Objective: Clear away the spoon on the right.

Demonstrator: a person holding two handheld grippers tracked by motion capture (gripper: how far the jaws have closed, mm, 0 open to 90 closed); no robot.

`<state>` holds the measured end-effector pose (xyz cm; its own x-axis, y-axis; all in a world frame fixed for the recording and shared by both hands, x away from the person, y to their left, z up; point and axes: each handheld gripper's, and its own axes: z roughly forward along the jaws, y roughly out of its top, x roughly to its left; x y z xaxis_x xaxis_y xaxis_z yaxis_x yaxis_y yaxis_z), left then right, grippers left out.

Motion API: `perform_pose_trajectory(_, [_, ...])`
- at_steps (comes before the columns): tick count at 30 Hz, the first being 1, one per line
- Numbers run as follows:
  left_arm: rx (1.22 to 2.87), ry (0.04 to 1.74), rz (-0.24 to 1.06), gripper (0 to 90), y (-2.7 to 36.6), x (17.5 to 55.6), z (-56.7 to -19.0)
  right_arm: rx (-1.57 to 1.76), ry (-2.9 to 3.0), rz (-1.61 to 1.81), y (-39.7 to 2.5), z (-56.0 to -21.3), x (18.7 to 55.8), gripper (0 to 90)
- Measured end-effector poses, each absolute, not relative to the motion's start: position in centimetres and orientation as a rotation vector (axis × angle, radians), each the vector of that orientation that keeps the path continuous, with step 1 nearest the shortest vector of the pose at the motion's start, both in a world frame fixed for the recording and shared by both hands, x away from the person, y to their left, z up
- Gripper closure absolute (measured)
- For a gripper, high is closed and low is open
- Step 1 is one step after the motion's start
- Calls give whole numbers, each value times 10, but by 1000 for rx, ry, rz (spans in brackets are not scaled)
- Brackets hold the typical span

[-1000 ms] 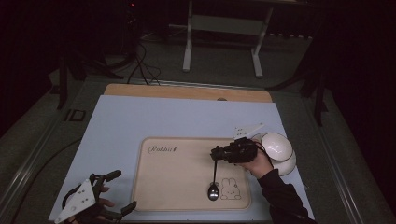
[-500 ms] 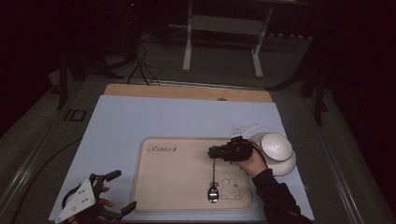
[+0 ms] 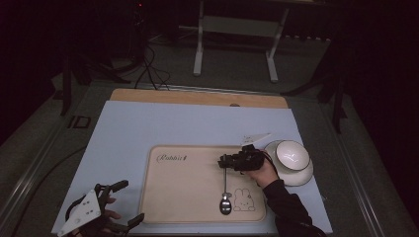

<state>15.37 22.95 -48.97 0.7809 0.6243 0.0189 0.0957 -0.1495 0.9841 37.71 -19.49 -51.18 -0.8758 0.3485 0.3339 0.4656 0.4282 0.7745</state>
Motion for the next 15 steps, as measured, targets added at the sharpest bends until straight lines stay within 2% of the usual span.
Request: perform_pose_trajectory(15, [1684, 567, 503, 0, 229, 153, -490, -889, -2539, -1385, -194, -529, 386, 687])
